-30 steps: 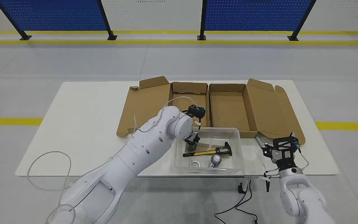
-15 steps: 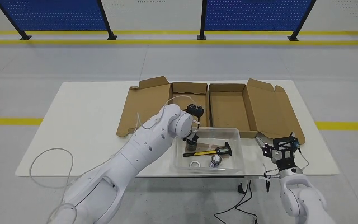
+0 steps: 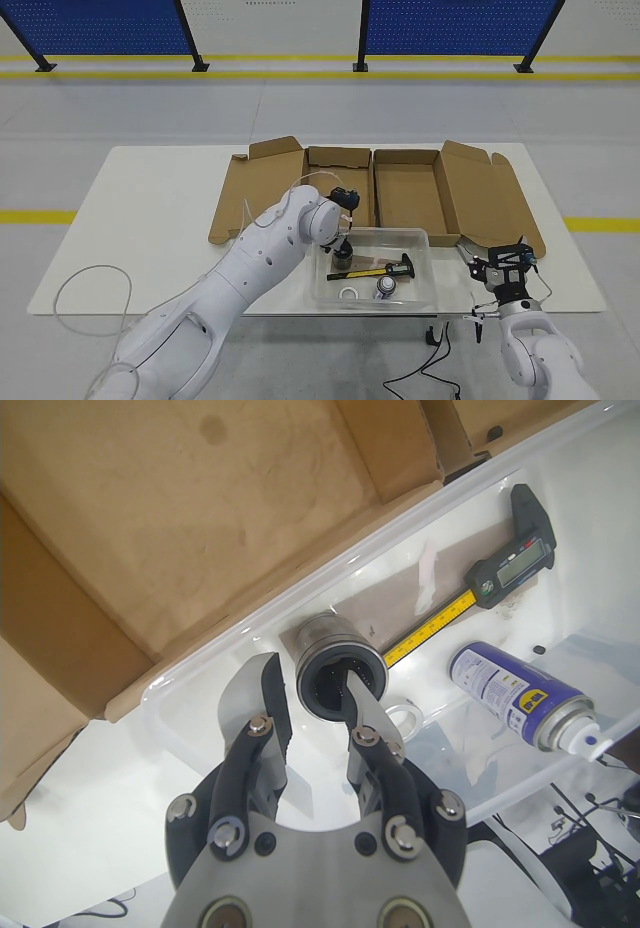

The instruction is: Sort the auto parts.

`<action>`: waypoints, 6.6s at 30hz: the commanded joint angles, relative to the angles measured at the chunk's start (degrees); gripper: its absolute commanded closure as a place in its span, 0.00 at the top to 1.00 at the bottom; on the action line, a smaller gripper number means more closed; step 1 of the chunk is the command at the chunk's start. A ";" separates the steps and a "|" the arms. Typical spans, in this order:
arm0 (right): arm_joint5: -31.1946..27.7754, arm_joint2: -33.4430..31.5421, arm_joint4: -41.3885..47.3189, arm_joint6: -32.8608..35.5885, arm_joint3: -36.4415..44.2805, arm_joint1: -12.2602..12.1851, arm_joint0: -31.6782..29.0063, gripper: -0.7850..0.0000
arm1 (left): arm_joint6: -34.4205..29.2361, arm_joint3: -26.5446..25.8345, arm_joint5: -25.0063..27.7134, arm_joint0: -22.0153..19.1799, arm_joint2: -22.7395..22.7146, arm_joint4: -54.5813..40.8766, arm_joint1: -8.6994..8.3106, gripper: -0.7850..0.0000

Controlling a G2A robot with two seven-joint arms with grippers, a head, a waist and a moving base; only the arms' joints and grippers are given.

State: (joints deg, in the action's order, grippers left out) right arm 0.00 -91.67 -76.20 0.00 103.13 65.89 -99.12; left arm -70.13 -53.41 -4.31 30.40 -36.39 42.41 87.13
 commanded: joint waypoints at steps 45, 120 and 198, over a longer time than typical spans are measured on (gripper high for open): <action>0.00 0.00 0.00 0.00 0.00 0.00 0.00 1.00 | 4.89 5.76 3.11 1.20 -3.49 -4.39 1.50 0.00; 0.00 0.00 0.00 0.00 0.00 0.00 0.00 1.00 | 13.65 13.12 -2.35 -6.77 -6.23 -0.88 0.62 0.00; 0.00 0.00 0.00 0.00 0.00 0.00 0.00 1.00 | 17.63 37.86 3.25 -18.79 0.17 2.24 14.97 0.58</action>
State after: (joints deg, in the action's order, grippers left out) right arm 0.00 -91.67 -76.20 0.00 103.13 65.89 -99.12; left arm -52.60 -14.98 -1.23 11.62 -36.16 44.46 102.18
